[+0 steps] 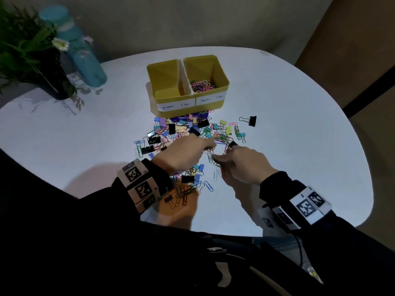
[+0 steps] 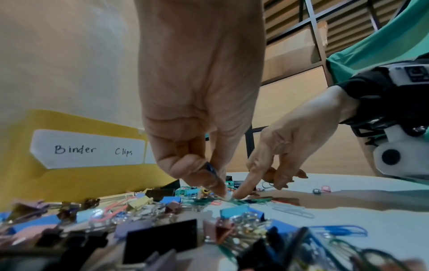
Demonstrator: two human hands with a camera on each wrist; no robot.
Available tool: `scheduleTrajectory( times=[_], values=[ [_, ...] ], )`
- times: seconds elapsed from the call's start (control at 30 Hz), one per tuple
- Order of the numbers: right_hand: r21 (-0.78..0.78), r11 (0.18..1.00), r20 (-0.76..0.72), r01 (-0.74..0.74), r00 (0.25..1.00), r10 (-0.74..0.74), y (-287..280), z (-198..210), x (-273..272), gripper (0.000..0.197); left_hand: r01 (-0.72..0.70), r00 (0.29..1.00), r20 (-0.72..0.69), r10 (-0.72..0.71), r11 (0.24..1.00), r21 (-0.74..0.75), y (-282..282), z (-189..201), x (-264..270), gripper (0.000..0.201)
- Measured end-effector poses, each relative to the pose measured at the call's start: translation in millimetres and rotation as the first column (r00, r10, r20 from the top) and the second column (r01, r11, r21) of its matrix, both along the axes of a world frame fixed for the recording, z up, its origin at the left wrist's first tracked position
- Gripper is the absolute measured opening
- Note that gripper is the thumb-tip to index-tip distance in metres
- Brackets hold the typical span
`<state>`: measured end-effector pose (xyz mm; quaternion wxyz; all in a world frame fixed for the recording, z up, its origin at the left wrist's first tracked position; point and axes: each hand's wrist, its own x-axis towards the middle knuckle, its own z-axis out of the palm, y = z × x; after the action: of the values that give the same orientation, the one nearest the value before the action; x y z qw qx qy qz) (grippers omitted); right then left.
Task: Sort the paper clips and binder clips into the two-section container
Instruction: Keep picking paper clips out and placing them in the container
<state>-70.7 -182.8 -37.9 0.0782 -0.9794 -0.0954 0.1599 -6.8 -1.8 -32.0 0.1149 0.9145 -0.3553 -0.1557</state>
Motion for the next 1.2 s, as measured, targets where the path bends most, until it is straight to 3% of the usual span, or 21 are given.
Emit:
scheduleTrajectory(
  times=[0.07, 0.17, 0.33, 0.43, 0.5, 0.6, 0.67, 0.77, 0.9, 0.97, 1.2],
  values=[
    [0.042, 0.998, 0.077, 0.043, 0.996, -0.046, -4.4, 0.8, 4.7, 0.043, 0.045, 0.998, 0.038, -0.049, 0.993, 0.109, 0.1, 0.1, -0.7, 0.064],
    [0.015, 0.996, 0.138, 0.092, 0.986, -0.093, -6.5, -1.2, 16.8, 0.057, 0.058, 0.995, 0.061, -0.075, 0.967, 0.249, 1.6, -0.2, -1.8, 0.073],
    [-0.078, 0.986, 0.102, 0.15, 0.985, -0.142, -18.5, -11.0, 28.8, 0.058, -0.064, 0.996, 0.074, 0.044, 0.955, 0.289, 13.9, -1.5, 3.0, 0.061],
    [-0.056, 0.988, 0.114, 0.141, 0.984, -0.134, -21.0, -10.0, 30.0, 0.065, -0.129, 0.988, 0.108, 0.107, 0.964, 0.232, 21.0, -2.7, 6.2, 0.056],
    [-0.03, 0.998, 0.112, 0.051, 0.993, -0.047, -15.0, -8.3, 27.3, 0.067, -0.179, 0.977, 0.134, 0.165, 0.979, 0.096, 21.9, -7.6, 9.8, 0.052],
    [-0.057, 0.991, 0.106, -0.121, 0.986, 0.126, -2.9, -8.8, 22.1, 0.067, -0.195, 0.979, 0.034, 0.199, 0.976, -0.095, 17.1, -10.9, 13.6, 0.035],
    [-0.104, 0.977, 0.067, -0.189, 0.978, 0.196, 1.1, -8.2, 19.2, 0.066, -0.156, 0.988, -0.021, 0.154, 0.979, -0.132, 12.8, -9.7, 13.5, 0.025],
    [-0.093, 0.969, 0.09, -0.229, 0.967, 0.237, -3.6, 1.3, 17.1, 0.054, -0.098, 0.995, -0.035, 0.095, 0.989, -0.11, 8.4, -7.3, 12.1, 0.024],
    [0.069, 0.995, 0.26, -0.076, 0.964, 0.055, -6.1, 8.3, 27.4, 0.03, 0.007, 1.0, -0.017, -0.006, 1.0, 0.027, 4.4, -5.4, 14.7, 0.043],
    [0.117, 0.993, 0.287, -0.034, 0.958, -0.001, -1.5, 4.7, 37.4, 0.026, 0.011, 1.0, -0.024, -0.01, 0.998, 0.058, 1.2, -2.9, 16.6, 0.042],
    [0.207, 0.961, 0.139, -0.184, 0.978, 0.158, -5.0, -11.5, 39.3, 0.021, -0.043, 0.999, 0.009, 0.043, 0.998, 0.038, 6.7, -10.9, 14.4, 0.024]
  ],
)
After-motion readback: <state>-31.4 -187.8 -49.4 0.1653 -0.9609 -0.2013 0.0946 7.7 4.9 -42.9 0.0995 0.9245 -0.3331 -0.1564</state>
